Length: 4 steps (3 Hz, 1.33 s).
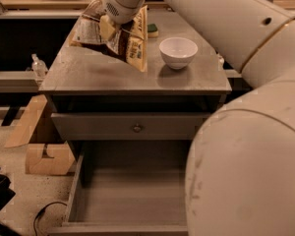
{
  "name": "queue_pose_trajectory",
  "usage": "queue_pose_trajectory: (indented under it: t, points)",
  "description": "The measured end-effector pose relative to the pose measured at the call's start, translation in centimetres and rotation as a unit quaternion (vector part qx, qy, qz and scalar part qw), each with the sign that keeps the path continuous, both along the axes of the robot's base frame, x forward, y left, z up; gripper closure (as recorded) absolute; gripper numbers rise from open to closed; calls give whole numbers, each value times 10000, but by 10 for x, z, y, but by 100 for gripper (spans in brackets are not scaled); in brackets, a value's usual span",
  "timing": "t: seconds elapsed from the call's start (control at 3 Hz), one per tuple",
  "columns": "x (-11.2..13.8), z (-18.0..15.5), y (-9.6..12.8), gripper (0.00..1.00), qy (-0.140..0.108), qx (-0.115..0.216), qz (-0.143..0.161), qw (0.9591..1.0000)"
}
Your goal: Pick brown chip bag from middle drawer and place on counter
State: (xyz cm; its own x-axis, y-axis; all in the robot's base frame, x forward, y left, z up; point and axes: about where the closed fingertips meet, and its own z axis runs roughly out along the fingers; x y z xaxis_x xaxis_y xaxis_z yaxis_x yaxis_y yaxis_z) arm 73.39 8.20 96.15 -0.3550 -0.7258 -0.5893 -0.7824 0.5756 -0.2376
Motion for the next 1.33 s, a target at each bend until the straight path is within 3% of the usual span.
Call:
queue_pose_trajectory:
  t: [1.0, 1.33]
  points:
    - [65, -41, 30, 96, -106, 14, -403, 9991]
    - [69, -50, 30, 73, -45, 8, -452, 9990]
